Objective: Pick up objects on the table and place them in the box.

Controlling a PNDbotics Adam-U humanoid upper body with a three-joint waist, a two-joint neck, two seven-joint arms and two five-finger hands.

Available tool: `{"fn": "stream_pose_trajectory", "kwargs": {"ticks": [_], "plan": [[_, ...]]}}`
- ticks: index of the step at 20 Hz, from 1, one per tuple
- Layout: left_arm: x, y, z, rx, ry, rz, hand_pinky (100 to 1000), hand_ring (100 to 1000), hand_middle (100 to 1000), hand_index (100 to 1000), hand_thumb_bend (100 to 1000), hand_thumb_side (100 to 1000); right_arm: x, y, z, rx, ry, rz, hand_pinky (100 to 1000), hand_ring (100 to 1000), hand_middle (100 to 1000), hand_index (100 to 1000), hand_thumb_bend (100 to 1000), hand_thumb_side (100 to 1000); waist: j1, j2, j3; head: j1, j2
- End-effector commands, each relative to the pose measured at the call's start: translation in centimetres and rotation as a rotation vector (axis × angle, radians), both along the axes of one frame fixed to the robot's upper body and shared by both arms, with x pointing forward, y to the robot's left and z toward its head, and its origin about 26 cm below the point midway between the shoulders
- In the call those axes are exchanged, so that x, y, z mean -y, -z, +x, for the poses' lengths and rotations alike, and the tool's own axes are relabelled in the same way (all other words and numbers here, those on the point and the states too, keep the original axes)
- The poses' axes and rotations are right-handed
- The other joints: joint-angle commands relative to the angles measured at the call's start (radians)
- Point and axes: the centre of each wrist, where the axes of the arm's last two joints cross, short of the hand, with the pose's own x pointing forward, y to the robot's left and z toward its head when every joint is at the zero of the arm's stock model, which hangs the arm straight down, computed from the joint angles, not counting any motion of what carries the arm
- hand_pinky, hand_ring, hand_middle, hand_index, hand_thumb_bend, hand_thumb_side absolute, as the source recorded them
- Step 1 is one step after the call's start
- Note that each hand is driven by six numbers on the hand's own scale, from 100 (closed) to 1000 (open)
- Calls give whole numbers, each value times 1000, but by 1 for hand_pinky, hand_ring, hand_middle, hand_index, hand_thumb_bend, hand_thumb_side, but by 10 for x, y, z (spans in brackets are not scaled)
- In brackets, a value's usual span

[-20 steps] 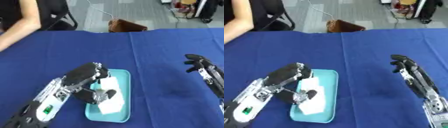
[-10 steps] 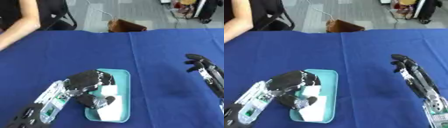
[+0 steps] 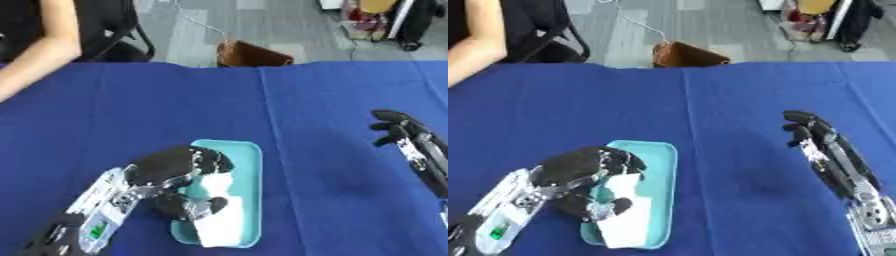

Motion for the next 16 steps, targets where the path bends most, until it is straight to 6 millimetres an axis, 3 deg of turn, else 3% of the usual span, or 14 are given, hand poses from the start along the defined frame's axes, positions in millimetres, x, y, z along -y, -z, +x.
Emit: {"fn": "stream_pose_trajectory", "kwargs": {"ticks": [1,4,7,16], "plan": [[-10,-1,0,29,-37,34,827,859,882,922,506,983,0,-12,0,40,0,-2,649,805,879,880,100,930,-3,-12,3,-2,-16],[-10,-13,2,85,-49,-9,841,873,896,943,545,952,0,-12,0,39,2,1,649,805,879,880,100,932,-4,-13,4,-1,-18],[-11,-28,3,143,-57,-67,873,898,922,976,639,873,1,-11,0,39,6,4,649,805,879,880,100,933,-4,-14,4,0,-20],[-9,-54,3,271,-72,-187,884,901,927,986,682,811,1,-10,-1,36,5,4,650,805,880,880,100,934,0,-13,-2,0,-29]]}}
